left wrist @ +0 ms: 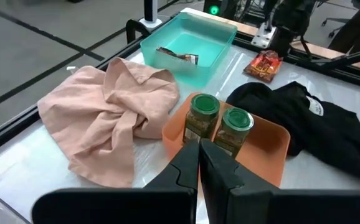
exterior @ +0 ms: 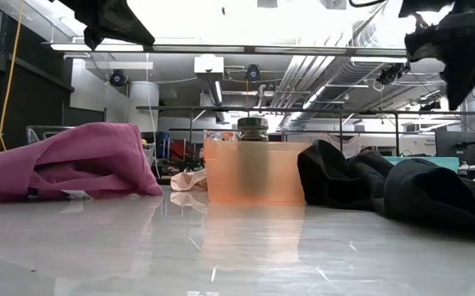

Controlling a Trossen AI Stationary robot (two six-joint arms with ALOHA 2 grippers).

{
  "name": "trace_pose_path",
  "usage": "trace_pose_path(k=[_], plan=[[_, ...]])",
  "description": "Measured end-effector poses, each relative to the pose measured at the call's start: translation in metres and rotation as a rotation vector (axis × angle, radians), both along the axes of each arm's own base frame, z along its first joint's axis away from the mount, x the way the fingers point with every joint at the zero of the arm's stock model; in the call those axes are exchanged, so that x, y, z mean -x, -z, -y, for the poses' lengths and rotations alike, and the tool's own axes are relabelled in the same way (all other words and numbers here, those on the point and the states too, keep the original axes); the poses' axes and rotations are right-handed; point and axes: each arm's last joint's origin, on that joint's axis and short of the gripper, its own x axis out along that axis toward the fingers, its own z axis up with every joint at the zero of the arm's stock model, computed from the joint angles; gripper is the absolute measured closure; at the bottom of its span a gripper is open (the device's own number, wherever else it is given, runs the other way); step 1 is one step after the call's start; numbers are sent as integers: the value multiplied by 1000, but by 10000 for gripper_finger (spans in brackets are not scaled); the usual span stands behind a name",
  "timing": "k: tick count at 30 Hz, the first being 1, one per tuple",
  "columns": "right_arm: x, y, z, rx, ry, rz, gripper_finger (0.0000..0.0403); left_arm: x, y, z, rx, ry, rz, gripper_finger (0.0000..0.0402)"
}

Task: Sort spices by type
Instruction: Put the orange seasoning bag into the blue bin

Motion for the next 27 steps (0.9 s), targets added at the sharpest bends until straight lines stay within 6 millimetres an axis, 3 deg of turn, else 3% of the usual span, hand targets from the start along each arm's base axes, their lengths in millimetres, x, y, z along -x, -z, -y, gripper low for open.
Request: trace_pose_path(k=[4, 8, 15, 27], plan=[[-11, 6, -8, -23, -81, -53, 108, 0, 0, 0, 0, 0, 0, 401], [-24, 31, -13, -39, -167, -144, 67, 0, 0, 0, 1, 0, 0, 401], [-37, 87, -22, -65, -242, -250, 60, 0, 0, 0, 1, 0, 0, 401], [-56, 109, -20, -8, 85, -401, 60, 0, 0, 0, 2, 1, 1, 401]])
